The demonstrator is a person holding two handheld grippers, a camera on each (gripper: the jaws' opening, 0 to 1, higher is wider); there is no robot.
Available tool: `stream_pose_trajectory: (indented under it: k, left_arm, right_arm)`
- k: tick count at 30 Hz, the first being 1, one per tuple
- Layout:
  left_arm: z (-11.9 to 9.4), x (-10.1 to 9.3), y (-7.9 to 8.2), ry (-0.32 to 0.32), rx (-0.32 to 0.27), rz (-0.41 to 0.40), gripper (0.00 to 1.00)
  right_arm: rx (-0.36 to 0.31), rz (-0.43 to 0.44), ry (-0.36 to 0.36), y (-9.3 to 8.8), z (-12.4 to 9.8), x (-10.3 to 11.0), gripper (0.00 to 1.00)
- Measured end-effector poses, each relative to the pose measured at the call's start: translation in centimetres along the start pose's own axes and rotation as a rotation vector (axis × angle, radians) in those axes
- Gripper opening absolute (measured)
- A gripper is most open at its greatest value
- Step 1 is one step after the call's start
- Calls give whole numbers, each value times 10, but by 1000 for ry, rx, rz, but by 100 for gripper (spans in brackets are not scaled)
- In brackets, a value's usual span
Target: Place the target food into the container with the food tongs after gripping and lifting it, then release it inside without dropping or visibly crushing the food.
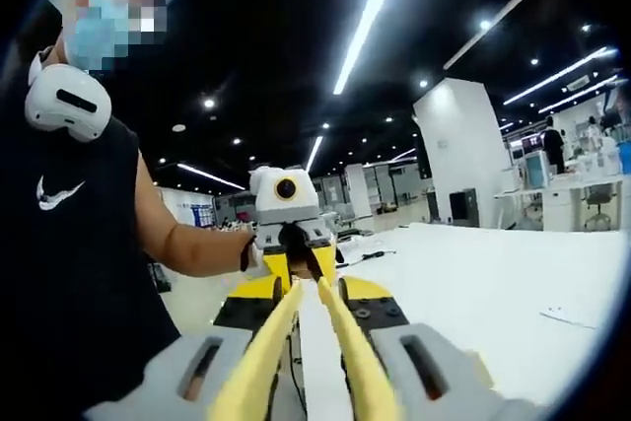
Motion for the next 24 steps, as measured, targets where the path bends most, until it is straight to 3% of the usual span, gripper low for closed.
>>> stream_pose_trajectory:
  k: [2, 7, 13, 15, 17, 21, 24]
  left_arm:
    - [1, 2, 0, 18, -5, 29, 6]
    - [1, 3, 4, 23, -16, 17, 11]
    - [3, 2, 6, 20, 14, 21, 12]
    - [7, -1, 5, 5, 17, 12, 15]
    - [10, -4, -2, -6, 84, 46, 14]
    - [9, -2, 4, -2, 18, 57, 9]
    - [10, -1, 7, -4, 10, 66, 10]
  right_arm:
    - [24, -72, 1, 1, 0, -1, 18]
    - [43, -76, 5, 0, -1, -1, 21]
    - [51, -68, 22, -1, -2, -2, 22]
    - [68, -32, 35, -6, 2, 1, 24]
    - [90, -45, 33, -11, 5, 1, 23]
    - [47, -41, 28, -4, 4, 0, 19]
    - [41, -47, 29, -1, 5, -1, 18]
Point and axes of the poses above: the point that each gripper's makers call its tool centre point, and the gripper's own axes: z roughly forward along the fingers, x roughly to its left, y roughly out of its top, the point moved 6 cm from there along -z, roughly backward along the fingers, and after that the axes turned 9 degrees about -x, right-handed, at the moved point
